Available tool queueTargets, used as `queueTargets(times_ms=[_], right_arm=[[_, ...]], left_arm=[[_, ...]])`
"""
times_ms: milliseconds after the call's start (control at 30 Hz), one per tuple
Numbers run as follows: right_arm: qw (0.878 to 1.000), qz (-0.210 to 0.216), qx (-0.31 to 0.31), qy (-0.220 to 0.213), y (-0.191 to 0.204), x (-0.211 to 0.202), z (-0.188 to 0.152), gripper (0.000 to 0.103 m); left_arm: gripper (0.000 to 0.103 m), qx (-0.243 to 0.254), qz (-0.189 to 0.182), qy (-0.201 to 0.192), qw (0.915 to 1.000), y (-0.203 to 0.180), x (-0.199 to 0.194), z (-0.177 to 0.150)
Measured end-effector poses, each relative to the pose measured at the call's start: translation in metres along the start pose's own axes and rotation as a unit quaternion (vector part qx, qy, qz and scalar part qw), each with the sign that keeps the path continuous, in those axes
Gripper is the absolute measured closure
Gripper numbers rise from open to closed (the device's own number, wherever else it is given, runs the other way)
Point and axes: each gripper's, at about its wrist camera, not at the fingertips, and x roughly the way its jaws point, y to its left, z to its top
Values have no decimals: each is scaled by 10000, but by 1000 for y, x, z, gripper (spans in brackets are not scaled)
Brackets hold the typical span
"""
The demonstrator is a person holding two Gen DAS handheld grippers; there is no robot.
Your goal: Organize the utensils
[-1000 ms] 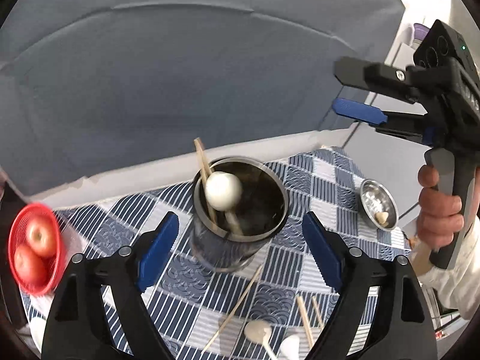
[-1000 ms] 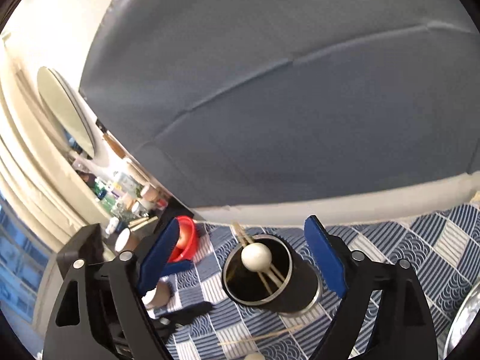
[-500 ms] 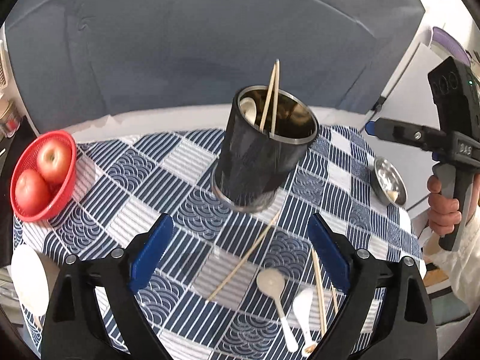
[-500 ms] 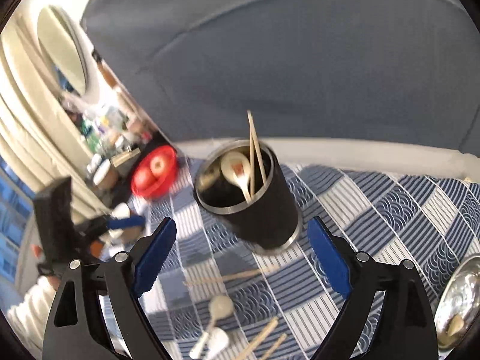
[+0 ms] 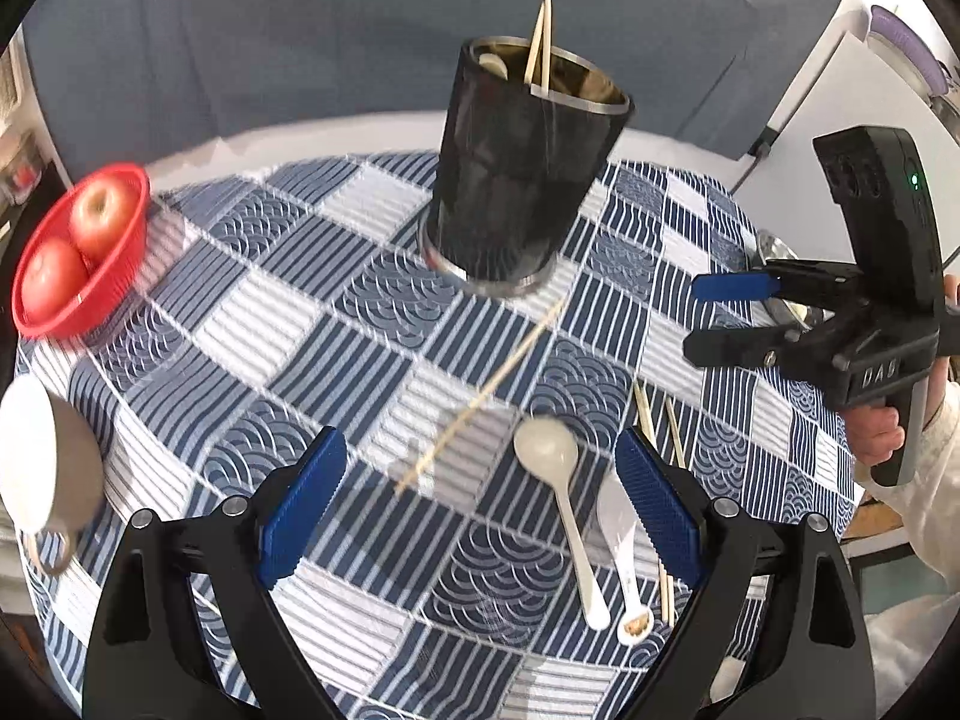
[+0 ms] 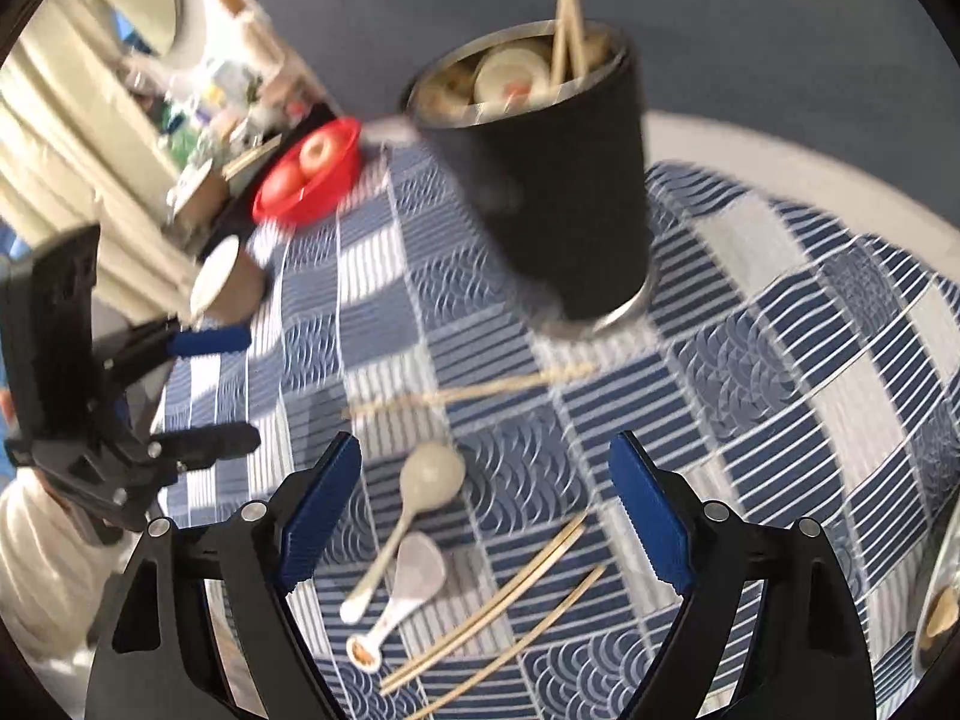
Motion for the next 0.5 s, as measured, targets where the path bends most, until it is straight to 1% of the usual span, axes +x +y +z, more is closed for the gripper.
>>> queueTargets(times_ms=[67, 200, 267, 333, 367, 433, 467, 500], right_arm=[[9998, 59, -79, 157, 4, 8, -9, 23], [9988, 179, -92, 446, 7, 24, -23, 31], [9981, 130, -126, 592, 9, 32, -29, 39], [9966, 185, -105, 795, 10, 43, -35, 50], [9960, 204, -96, 861, 11, 46, -37, 52], [9950, 233, -116, 966, 13, 54, -42, 64], [9942, 262, -116, 1040, 14, 59, -44, 68], [9935, 258, -123, 1102, 16, 63, -45, 79]], left_arm=[[14, -50, -39, 107, 9999, -1, 5, -9], [14, -20, -80, 297, 9995, -4, 15, -23], [14, -7, -96, 367, 9993, -7, 19, -28], [14, 39, -124, 446, 9989, -8, 23, -31], [14, 55, -141, 505, 9986, -9, 26, -33], [14, 93, -165, 613, 9979, -11, 30, -36], [14, 116, -163, 625, 9978, -13, 31, -37], [14, 143, -189, 648, 9976, -14, 31, -39]])
